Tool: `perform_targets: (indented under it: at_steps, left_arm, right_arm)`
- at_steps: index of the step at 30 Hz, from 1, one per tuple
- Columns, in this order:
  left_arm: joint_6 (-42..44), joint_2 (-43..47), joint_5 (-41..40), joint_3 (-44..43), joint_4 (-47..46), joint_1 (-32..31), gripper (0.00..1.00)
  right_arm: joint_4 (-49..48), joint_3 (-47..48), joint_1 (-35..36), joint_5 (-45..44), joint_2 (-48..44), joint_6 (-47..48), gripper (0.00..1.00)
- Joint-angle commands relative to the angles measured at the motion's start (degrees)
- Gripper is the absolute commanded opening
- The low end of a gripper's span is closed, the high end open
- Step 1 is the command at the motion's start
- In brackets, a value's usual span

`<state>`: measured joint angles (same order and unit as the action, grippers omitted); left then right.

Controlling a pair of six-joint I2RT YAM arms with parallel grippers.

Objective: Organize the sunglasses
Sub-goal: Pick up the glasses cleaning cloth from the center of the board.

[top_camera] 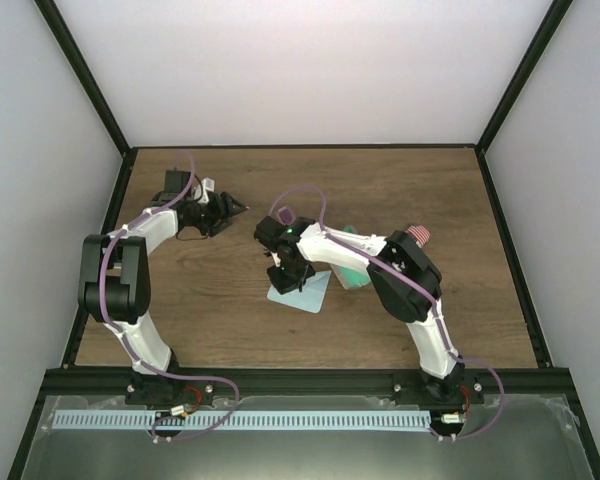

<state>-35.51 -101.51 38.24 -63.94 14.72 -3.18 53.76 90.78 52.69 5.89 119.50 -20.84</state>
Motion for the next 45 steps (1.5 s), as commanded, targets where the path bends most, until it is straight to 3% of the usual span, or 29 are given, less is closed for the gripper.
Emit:
perform_targets:
  at_steps: [1, 2, 4, 5, 8, 17, 23, 27, 43, 45]
  left_arm:
    - [0.88, -0.71, 0.74, 0.33, 0.13, 0.16, 0.72]
    - [0.81, -0.75, 0.7, 0.31, 0.12, 0.21, 0.72]
    - [0.79, -0.79, 0.83, 0.33, 0.13, 0.26, 0.72]
    - [0.81, -0.79, 0.87, 0.31, 0.13, 0.16, 0.72]
    - [0.88, -0.73, 0.86, 0.39, 0.22, 0.19, 0.72]
    - [0.88, -0.7, 0.93, 0.5, 0.22, 0.19, 0.72]
    - [0.88, -0.79, 1.08, 0.32, 0.22, 0.17, 0.72]
    - [0.88, -0.8, 1.09, 0.46, 0.13, 0.18, 0.72]
    - [1.05, -0.97, 1.27, 0.79, 0.13, 0.19, 0.72]
    - [1.08, -0.97, 1.31, 0.76, 0.1, 0.19, 0.72]
  right_arm:
    - [1.27, 2.74, 0.31, -1.2, -1.18, -0.67, 0.01]
    - [1.3, 2.67, 0.27, -1.23, -0.91, -0.58, 0.02]
    - [1.28, 2.37, 0.27, -1.57, -0.15, -0.68, 0.21]
    - [1.09, 2.16, 0.31, -1.47, 0.06, -0.55, 0.25]
    - [0.7, 2.03, 0.31, -1.02, 0.97, -0.47, 0.28]
    - [0.55, 0.97, 0.26, -1.11, 2.9, -0.17, 0.25]
    - [0.59, 0.87, 0.29, -1.06, 2.62, -0.57, 0.05]
    - [1.04, 1.94, 0.3, -1.33, 1.88, -0.7, 0.01]
    - [1.75, 3.63, 0.27, -1.69, -0.11, -1.56, 0.01]
    - [1.95, 3.61, 0.31, -2.31, 0.61, -1.64, 0.19]
